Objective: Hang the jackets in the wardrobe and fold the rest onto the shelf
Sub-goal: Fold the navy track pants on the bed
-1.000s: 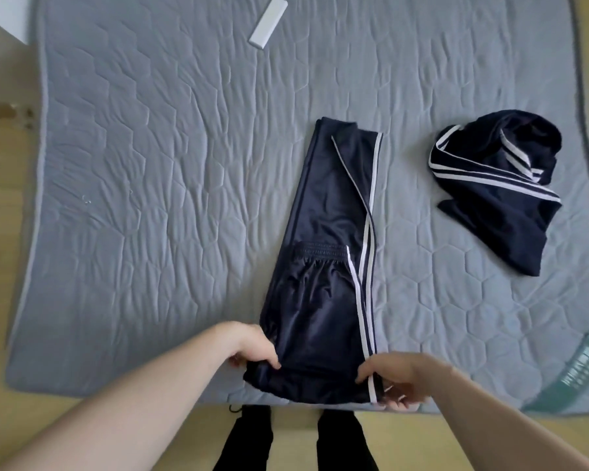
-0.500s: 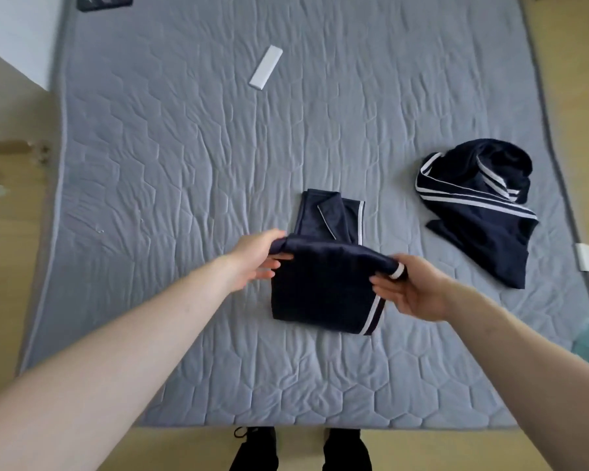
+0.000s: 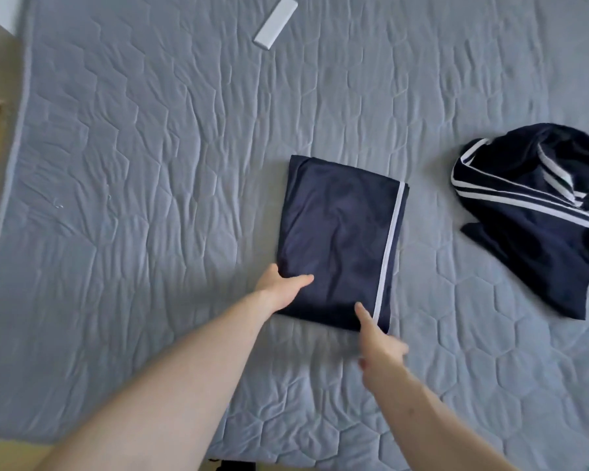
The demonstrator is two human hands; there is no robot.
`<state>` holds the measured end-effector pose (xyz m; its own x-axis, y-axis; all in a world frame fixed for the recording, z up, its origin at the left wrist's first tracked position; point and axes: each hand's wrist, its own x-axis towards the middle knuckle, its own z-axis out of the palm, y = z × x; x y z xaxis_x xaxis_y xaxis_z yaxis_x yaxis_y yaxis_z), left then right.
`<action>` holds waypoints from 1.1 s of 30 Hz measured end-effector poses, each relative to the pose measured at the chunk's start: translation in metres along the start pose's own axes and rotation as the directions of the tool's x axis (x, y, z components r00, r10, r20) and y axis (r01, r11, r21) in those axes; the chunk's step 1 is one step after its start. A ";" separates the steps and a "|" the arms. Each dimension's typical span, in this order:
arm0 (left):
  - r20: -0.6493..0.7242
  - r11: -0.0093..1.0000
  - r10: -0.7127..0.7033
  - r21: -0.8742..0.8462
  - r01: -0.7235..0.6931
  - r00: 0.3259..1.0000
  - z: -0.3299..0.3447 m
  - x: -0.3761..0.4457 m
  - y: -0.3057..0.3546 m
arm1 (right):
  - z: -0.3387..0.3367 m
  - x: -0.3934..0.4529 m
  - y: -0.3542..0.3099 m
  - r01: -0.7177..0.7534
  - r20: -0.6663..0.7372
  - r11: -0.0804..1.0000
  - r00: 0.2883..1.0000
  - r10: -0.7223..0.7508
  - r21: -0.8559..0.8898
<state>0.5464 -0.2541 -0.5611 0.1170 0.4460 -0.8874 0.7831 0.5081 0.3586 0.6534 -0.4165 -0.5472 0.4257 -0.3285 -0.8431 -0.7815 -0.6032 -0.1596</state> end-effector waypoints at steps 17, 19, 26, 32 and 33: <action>-0.268 0.851 0.361 0.488 -0.197 0.893 0.043 -0.067 -0.034 | -0.119 0.076 0.005 0.302 0.185 0.947 0.942 -0.278 -0.111; -0.279 0.873 0.322 0.457 -0.170 0.905 0.019 -0.040 -0.020 | -0.126 0.084 0.001 0.329 0.212 0.934 0.931 -0.297 -0.136; 0.175 0.989 -0.011 0.149 -0.016 0.985 0.027 -0.025 -0.027 | -0.132 0.074 -0.010 0.363 0.302 0.925 0.899 -0.316 -0.116; 0.042 0.998 0.058 -0.026 -0.057 0.997 0.007 -0.113 -0.050 | -0.160 0.006 -0.031 0.476 0.368 0.858 0.846 -0.385 -0.195; 0.025 0.996 0.060 -0.074 -0.058 0.998 -0.004 -0.134 -0.054 | -0.165 -0.011 -0.034 0.496 0.390 0.843 0.833 -0.393 -0.210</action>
<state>0.4865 -0.3387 -0.4599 0.1791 0.4573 -0.8711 0.7278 0.5342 0.4301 0.7500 -0.5125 -0.4475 0.4836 0.2464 -0.8399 -0.3516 -0.8240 -0.4442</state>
